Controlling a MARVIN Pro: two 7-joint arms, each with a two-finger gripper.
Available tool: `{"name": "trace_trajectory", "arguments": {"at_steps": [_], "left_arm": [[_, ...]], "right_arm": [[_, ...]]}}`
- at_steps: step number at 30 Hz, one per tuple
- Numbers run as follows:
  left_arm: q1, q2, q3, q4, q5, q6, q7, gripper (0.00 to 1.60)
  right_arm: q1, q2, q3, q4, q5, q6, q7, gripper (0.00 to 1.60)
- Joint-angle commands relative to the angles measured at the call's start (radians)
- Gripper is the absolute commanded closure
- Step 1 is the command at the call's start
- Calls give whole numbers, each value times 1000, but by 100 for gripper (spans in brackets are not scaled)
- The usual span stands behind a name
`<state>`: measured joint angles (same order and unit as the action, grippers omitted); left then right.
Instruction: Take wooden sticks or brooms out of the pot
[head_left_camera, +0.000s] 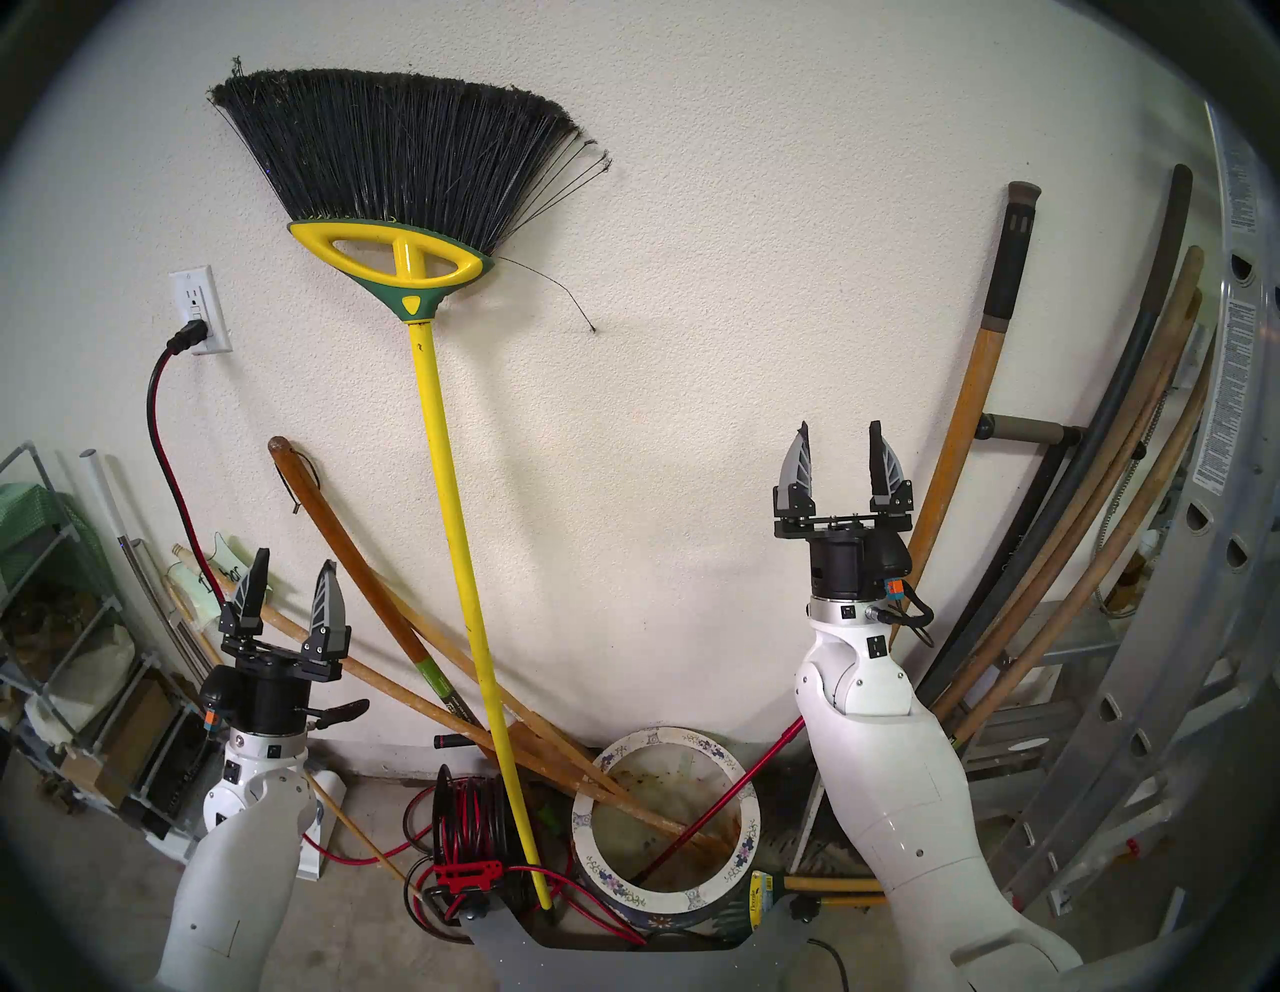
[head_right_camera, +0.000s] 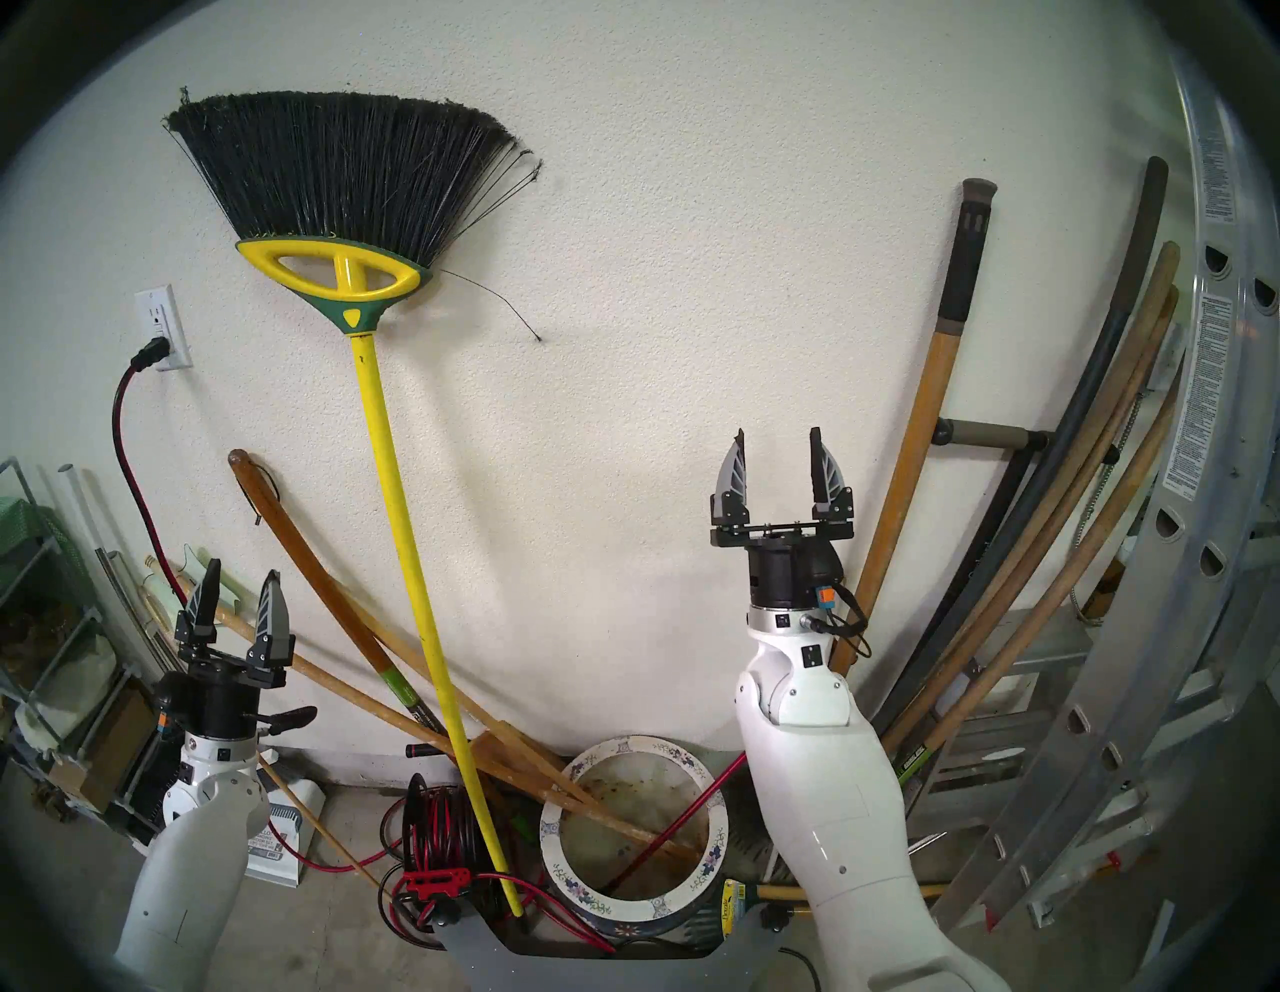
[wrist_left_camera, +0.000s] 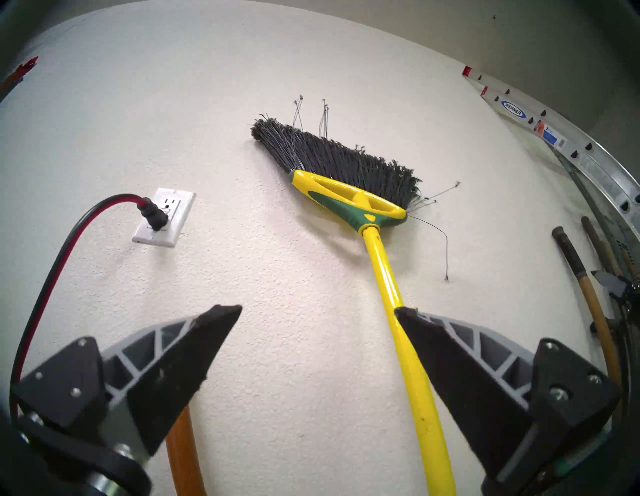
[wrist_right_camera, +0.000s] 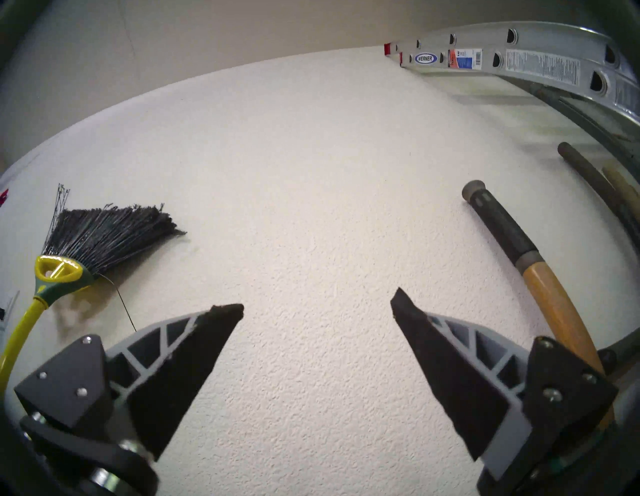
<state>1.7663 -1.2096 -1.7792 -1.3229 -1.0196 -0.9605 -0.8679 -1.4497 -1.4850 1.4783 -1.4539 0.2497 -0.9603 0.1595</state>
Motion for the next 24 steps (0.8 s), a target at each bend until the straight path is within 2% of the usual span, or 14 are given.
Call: {"name": "trace_trajectory", "arguments": {"at_steps": [1, 3, 4, 6, 7, 12, 24], "left_arm": [[41, -49, -18, -43, 51, 1, -72, 0], [49, -59, -27, -54, 71, 1, -72, 0], [53, -63, -31, -59, 82, 1, -71, 0], [62, -81, -45, -75, 106, 1, -66, 0], [63, -85, -48, -78, 112, 1, -64, 0], [59, -116, -55, -87, 166, 1, -53, 0], [53, -210, -141, -114, 294, 1, -68, 0]], "right_arm": [[-99, 10, -12, -100, 14, 0, 4, 0], [-147, 18, -3, -143, 17, 0, 4, 0], [-143, 24, 0, -144, 20, 0, 4, 0], [-208, 36, 14, -201, 28, 0, 4, 0], [-175, 41, 11, -181, 31, 0, 4, 0], [-248, 95, 3, -240, -10, 0, 65, 0], [-393, 136, 33, -364, -25, 0, 99, 0]]}}
